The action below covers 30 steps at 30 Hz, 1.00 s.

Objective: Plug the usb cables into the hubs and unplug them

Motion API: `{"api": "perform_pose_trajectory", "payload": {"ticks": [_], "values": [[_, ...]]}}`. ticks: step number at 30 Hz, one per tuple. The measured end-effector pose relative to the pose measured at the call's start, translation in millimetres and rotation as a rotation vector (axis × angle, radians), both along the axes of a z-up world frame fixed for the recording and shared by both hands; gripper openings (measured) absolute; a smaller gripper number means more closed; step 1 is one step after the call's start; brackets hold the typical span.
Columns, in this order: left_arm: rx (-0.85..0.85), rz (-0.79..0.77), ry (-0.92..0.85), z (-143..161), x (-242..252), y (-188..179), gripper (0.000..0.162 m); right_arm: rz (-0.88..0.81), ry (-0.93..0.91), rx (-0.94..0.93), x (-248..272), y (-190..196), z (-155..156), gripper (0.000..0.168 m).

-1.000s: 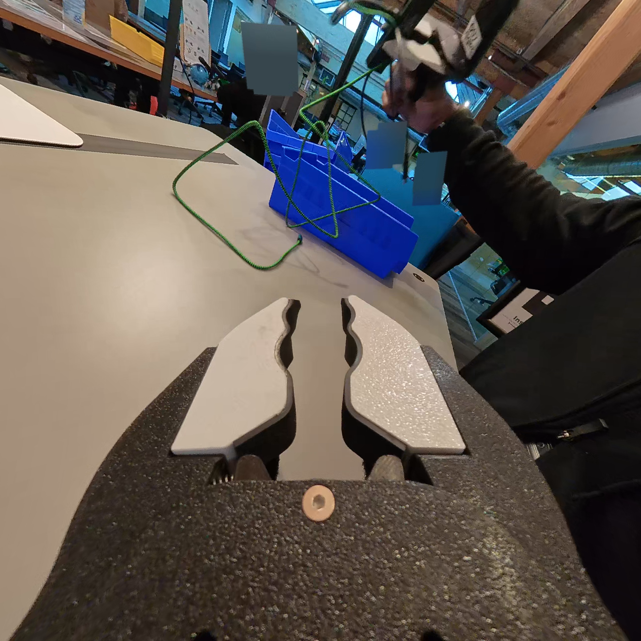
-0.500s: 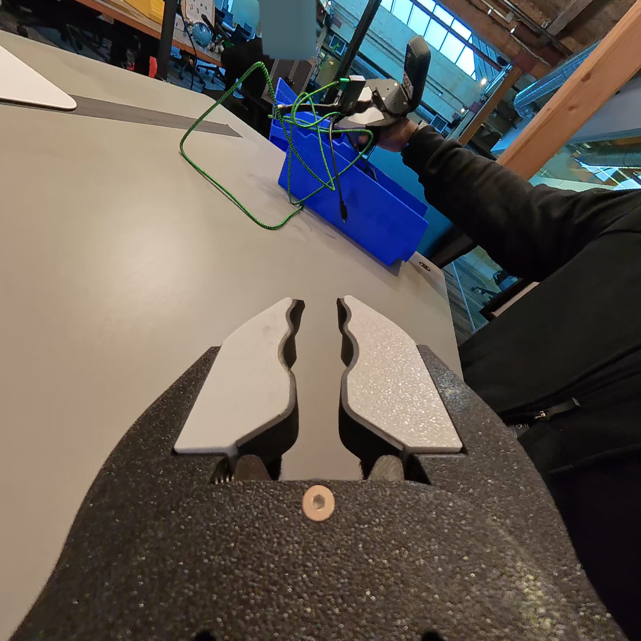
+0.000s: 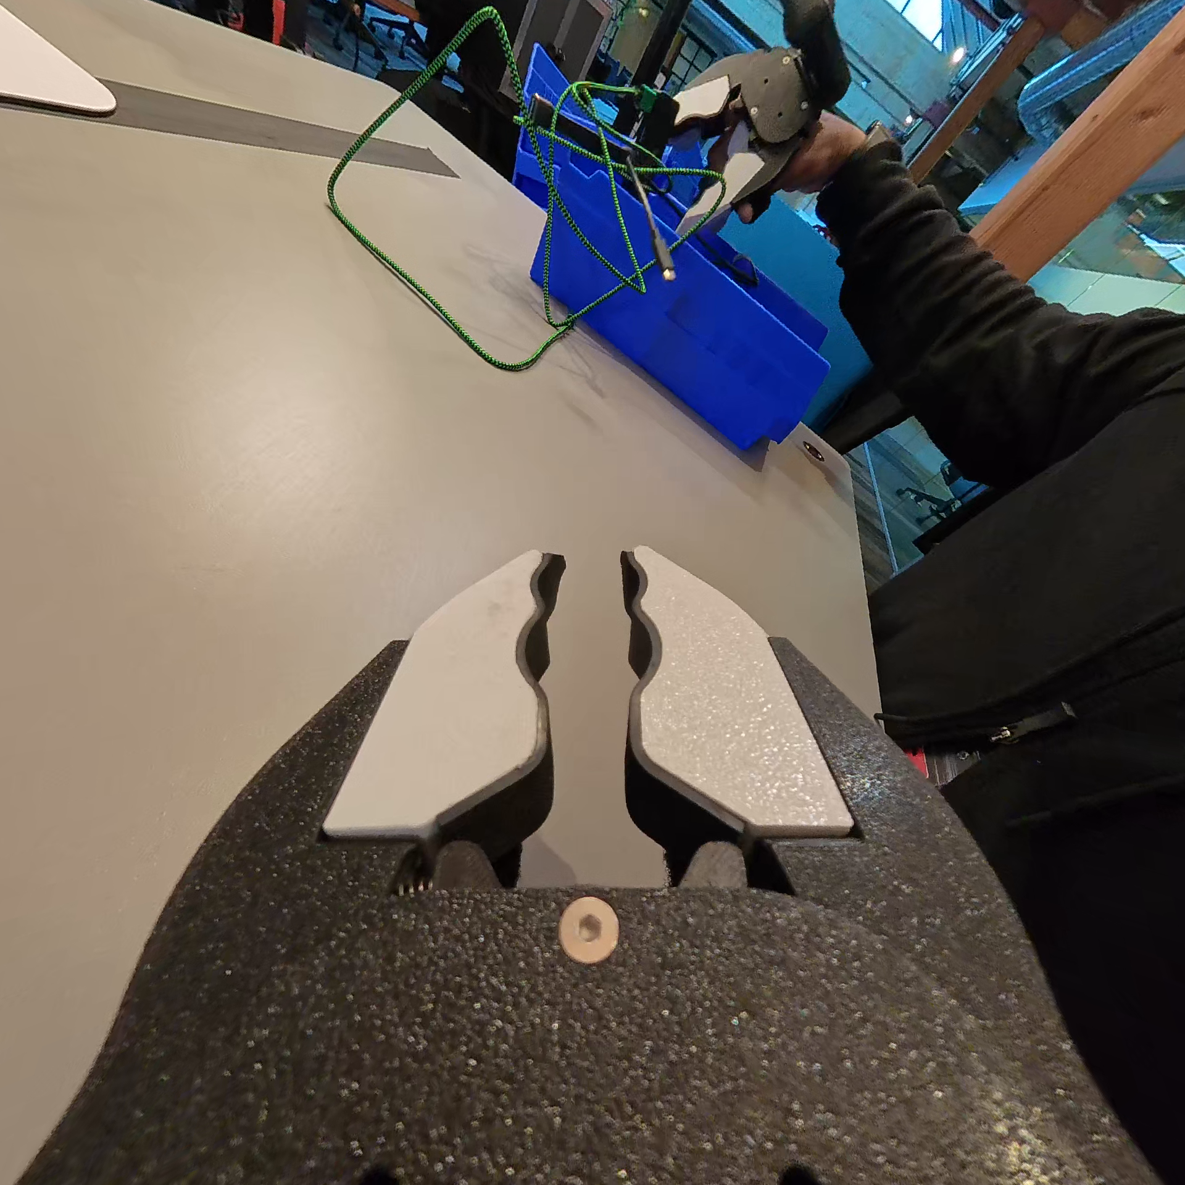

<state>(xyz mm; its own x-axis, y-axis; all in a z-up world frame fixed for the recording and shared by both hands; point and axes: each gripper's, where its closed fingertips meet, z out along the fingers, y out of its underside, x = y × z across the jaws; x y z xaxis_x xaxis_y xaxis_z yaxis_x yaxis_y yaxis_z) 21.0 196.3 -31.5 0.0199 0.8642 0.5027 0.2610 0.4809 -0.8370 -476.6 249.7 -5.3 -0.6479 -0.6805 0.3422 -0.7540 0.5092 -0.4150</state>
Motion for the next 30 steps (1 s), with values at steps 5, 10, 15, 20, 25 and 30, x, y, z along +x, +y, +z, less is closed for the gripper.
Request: {"api": "perform_pose_trajectory", "payload": {"ticks": [5, 10, 15, 20, 25, 30], "values": [[-0.002, -0.003, 0.012, 2, 1, 1, 0.02, -0.044, 0.01, -0.137, -7, 1, 37, 0.091], [-0.004, -0.008, 0.032, 4, 2, 2, 0.02, -0.067, 0.258, -0.124, -32, 8, 33, 0.076], [-0.006, -0.021, 0.031, 4, 1, 4, 0.02, -0.062, 0.455, -0.132, -43, -8, 28, 0.075], [-0.005, -0.022, 0.037, 5, 2, 4, 0.02, 0.052, 0.796, -0.099, -50, -30, 33, 0.074], [-0.005, -0.021, 0.047, 6, 3, 4, 0.02, 0.041, 0.802, -0.165, -41, -51, 91, 0.069], [0.002, -0.03, 0.034, 4, 1, 5, 0.02, 0.048, 0.567, -0.071, 31, -63, 97, 0.07]]}}
